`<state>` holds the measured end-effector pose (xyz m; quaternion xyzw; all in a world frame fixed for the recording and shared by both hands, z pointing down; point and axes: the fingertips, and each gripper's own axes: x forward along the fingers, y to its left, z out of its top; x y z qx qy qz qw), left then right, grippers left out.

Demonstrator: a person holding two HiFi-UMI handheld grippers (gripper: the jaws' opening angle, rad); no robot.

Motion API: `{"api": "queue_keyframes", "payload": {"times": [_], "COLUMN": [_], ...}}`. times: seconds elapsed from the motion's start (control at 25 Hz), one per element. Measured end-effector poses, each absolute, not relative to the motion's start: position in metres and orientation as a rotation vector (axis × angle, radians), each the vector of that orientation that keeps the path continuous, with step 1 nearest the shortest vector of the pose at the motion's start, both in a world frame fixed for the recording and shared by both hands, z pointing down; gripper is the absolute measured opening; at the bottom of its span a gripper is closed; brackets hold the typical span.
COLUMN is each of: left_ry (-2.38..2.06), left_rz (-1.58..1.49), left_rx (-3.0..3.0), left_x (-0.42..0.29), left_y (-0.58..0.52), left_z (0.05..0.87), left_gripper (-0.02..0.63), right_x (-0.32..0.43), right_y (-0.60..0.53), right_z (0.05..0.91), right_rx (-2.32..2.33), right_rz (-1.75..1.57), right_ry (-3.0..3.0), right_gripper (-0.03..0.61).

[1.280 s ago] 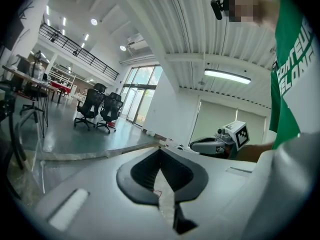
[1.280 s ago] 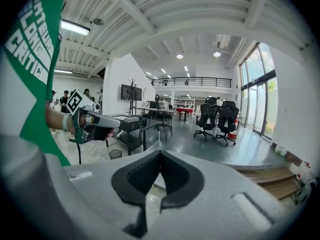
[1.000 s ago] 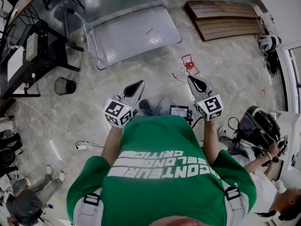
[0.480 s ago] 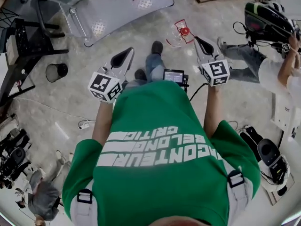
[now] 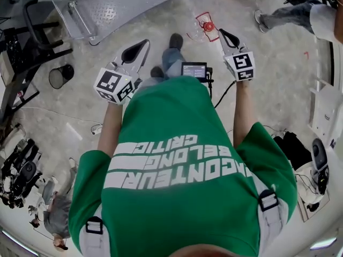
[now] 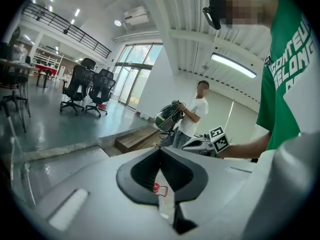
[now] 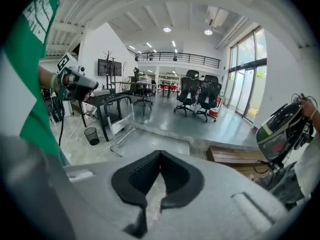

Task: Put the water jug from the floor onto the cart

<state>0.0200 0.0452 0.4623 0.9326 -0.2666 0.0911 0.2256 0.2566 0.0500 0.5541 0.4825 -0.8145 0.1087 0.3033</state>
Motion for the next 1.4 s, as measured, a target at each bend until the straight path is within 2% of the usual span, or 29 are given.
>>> {"api": "queue_keyframes", "payload": {"times": [0.6, 0.96, 1.2, 1.4], "left_ry": [-0.736, -0.732, -0.652, -0.578], "left_rz": [0.356, 0.383, 0.404, 0.392], "left_rx": [2.519, 2.497, 2.504, 2.492], "left_x": [0.089, 0.113, 0.137, 0.151], "left_y": [0.0, -0.008, 0.0, -0.011], "left_z": [0.464, 0.492, 0.504, 0.523], "left_gripper": [0.015, 0.015, 0.015, 0.015], "right_x": [0.339, 0.35, 0.345, 0.34], "right_y": [0.028, 0.041, 0.047, 0.041], "right_z": [0.679, 0.773, 0.835, 0.876], "right_rx": [1.184, 1.075, 1.012, 0.965], "right_rz": [0.552, 0.698, 0.756, 0.841], "right_ry": [-2.012, -1.917, -1.842, -1.768], "right_gripper": [-0.005, 0.055, 0.123, 0.145]}}
